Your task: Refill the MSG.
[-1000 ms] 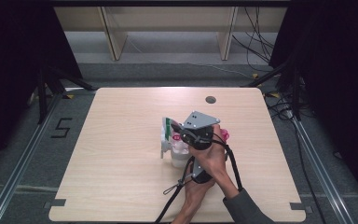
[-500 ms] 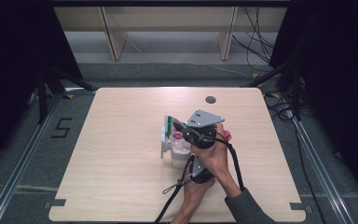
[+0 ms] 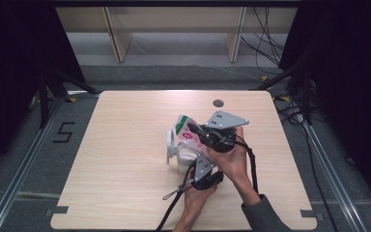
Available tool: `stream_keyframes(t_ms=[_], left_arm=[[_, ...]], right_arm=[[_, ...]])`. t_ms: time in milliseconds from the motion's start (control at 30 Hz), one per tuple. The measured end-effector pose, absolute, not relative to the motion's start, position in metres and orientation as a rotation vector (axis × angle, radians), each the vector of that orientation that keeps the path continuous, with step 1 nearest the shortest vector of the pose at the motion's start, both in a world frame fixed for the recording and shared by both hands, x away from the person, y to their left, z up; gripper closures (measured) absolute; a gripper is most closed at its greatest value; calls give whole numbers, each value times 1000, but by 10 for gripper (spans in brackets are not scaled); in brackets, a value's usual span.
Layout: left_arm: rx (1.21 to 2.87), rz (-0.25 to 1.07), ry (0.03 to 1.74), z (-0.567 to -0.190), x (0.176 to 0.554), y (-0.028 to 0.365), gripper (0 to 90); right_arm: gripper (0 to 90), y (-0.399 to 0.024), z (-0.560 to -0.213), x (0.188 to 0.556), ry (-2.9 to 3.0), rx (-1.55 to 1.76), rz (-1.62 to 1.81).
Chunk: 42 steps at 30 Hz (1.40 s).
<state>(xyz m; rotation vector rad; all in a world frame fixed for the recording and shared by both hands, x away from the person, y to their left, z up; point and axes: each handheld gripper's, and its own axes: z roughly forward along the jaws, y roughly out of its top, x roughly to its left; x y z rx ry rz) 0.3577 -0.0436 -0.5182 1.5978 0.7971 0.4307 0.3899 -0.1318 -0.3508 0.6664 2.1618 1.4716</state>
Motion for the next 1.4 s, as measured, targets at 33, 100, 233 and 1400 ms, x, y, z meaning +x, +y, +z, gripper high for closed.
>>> stream_keyframes(t_ms=[33,100,233,1400], left_arm=[[1591,419,803,-519,357,-43,661],[1610,421,809,-520,356,-41,637],[1613,410,803,-519,355,-37,603],[1758,429,762,-499,323,16,409]], right_arm=[[900,-134,-351,389,2173,682,1484],[900,-141,-351,388,2171,707,1527],[900,-156,-352,388,2150,722,1615],[900,-239,-385,376,2042,872,1735]])
